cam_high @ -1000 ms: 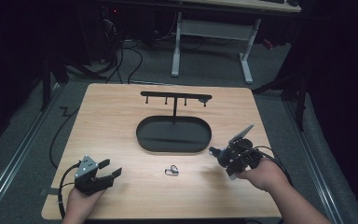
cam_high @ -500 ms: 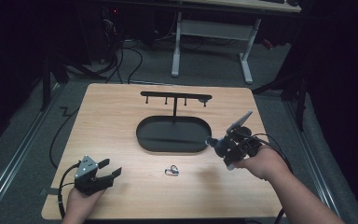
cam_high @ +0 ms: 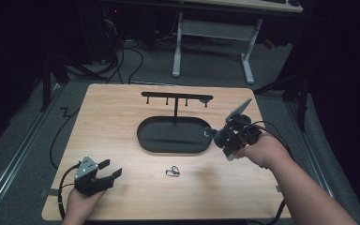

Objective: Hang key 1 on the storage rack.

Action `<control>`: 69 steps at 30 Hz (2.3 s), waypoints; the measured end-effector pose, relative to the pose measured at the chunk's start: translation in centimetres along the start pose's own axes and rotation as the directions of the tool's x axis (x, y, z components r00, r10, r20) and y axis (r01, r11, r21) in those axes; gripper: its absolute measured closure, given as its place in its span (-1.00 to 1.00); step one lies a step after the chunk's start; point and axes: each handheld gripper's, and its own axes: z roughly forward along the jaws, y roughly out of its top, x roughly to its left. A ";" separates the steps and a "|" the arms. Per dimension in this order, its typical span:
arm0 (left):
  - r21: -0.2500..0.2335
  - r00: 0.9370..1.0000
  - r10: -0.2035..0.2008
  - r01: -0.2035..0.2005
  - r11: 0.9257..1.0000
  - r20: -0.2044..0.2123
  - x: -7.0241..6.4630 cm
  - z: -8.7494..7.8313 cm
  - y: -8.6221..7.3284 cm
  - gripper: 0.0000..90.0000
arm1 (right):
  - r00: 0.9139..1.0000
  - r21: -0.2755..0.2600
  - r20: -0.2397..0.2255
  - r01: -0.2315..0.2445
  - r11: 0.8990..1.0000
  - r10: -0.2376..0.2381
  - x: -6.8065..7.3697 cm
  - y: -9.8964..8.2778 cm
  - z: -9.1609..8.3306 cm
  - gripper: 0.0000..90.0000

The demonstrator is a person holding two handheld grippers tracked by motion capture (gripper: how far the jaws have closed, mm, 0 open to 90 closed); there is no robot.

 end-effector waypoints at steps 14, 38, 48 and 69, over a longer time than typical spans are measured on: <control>-0.002 1.000 -0.007 0.007 1.000 0.000 0.1 0.0 -0.1 -0.19 | 1.000 0.000 0.001 -0.028 1.000 0.028 -0.8 3.2 -0.7 0.04; -0.003 1.000 -0.020 0.020 1.000 -0.007 0.5 -0.1 -0.2 -0.19 | 0.997 -0.029 0.053 -0.056 0.998 0.058 -1.2 6.8 -3.1 0.04; -0.006 1.000 -0.021 0.021 1.000 -0.007 0.5 -0.2 -0.2 -0.19 | 0.994 -0.077 0.093 -0.058 0.995 0.065 -0.9 7.6 -3.6 0.04; 0.004 1.000 -0.016 0.016 1.000 -0.007 0.4 0.0 -0.2 -0.19 | 0.995 -0.046 0.080 -0.049 0.998 0.052 -1.1 6.7 0.6 0.03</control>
